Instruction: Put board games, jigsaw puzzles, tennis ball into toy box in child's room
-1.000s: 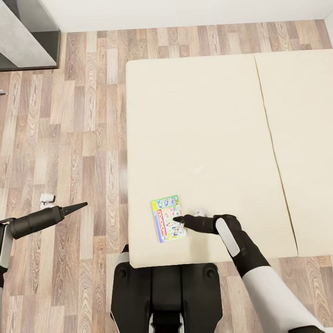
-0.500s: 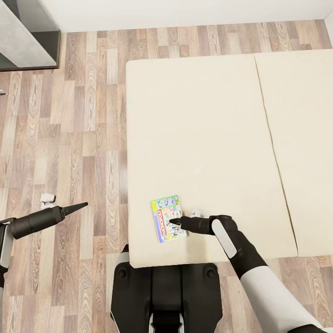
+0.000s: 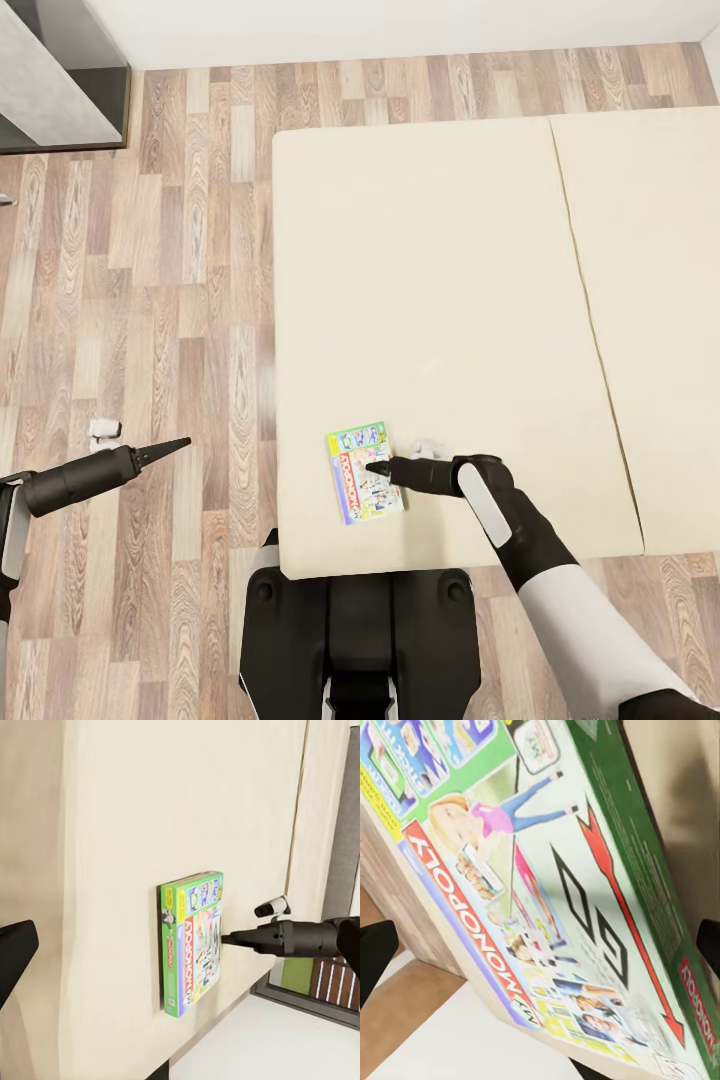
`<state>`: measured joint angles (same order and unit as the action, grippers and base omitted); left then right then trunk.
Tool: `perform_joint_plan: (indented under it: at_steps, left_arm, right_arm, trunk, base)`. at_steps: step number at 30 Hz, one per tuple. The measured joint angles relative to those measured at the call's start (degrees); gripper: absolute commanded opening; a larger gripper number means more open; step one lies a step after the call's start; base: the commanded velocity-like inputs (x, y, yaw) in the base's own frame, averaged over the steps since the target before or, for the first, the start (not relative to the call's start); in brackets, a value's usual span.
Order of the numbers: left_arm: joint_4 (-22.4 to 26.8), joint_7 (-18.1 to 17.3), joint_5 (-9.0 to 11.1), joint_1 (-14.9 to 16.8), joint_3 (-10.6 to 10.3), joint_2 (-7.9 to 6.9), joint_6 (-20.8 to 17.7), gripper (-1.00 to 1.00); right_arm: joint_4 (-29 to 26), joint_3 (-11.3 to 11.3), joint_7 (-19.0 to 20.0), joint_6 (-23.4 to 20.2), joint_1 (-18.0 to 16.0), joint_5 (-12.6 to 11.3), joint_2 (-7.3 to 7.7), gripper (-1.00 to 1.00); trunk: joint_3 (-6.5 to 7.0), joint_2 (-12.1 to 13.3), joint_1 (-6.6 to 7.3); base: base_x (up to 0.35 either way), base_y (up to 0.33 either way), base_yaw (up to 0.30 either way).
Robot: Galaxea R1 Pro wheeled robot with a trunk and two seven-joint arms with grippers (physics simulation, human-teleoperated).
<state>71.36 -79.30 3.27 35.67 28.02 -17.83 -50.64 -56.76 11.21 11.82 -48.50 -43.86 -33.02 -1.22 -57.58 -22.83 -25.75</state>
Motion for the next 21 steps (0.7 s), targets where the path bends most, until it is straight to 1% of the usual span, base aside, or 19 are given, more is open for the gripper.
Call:
perform_joint_plan:
  at_steps: [7,10,12,15,17,21]
  left_arm:
    - [-0.03,-0.13,0.0,0.0,0.0,0.0,-0.01,1.0]
    - [-0.02,-0.19,0.0,-0.01,0.0,0.01,0.0,1.0]
    - [-0.03,-0.24,0.0,0.0,0.0,0.01,0.0,1.0]
    - [-0.04,-0.25,0.0,0.0,0.0,0.03,0.0,1.0]
    - [-0.03,-0.26,0.01,0.0,0.0,0.06,0.0,1.0]
    - [-0.02,-0.26,0.0,0.0,0.0,0.08,0.0,1.0]
  right_arm:
    - [0.24,0.0,0.02,0.08,-0.08,0.03,-0.63,1.0]
    - [0.32,0.17,0.03,0.16,-0.09,0.02,-1.42,1.0]
    - [0.39,1.07,0.01,0.4,-0.1,0.04,-2.1,1.0]
    - [0.6,2.85,0.07,1.9,-0.25,0.1,-2.64,1.0]
    - [0.69,3.38,0.09,2.35,-0.48,0.1,-2.83,1.0]
    - [1.4,3.71,0.11,2.65,-0.73,0.22,-2.96,1.0]
  trunk:
    - [0.0,0.0,0.0]
    - [0.0,0.0,0.0]
    - [0.0,0.0,0.0]
    - [0.0,0.0,0.0]
    - [0.0,0.0,0.0]
    - [0.0,0.0,0.0]
  base:
    - [0.0,0.0,0.0]
    - [0.0,0.0,0.0]
    - [0.0,0.0,0.0]
    - [0.0,0.0,0.0]
    - [0.0,0.0,0.0]
    - [0.0,0.0,0.0]
